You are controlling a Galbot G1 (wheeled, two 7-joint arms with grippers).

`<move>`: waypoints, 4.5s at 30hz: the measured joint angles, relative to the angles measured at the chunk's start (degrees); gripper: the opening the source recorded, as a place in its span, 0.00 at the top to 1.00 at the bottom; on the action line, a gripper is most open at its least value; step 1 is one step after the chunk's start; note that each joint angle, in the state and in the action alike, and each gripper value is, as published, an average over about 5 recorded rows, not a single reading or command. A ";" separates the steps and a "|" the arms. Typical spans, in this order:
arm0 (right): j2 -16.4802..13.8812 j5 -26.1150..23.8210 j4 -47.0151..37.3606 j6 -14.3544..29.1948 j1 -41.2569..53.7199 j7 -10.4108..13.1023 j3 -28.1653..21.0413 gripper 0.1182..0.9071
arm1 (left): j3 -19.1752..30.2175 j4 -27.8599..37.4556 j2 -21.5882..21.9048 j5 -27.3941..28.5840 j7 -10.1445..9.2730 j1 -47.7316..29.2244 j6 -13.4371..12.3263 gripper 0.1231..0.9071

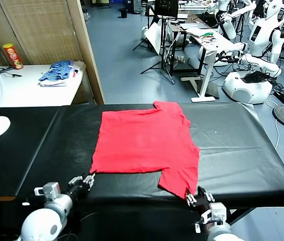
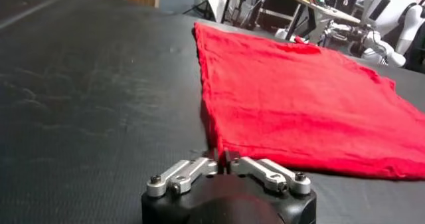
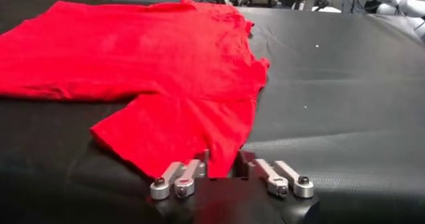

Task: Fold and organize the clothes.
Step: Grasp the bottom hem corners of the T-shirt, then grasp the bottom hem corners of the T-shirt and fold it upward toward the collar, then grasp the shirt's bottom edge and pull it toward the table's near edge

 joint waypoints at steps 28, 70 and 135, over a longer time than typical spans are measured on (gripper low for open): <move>-7.54 2.43 -22.27 23.26 23.62 -6.79 -0.86 1.00 | 1.55 -2.91 -0.54 1.41 -2.24 -5.59 -7.61 1.00; -12.64 5.23 -24.91 19.21 26.12 -9.71 -3.35 0.17 | 6.86 10.54 1.66 10.83 -1.33 -17.03 -8.35 0.45; -20.20 15.89 2.32 3.19 5.61 -3.85 6.96 0.14 | -2.28 -17.09 10.48 16.40 -1.83 12.63 7.96 0.27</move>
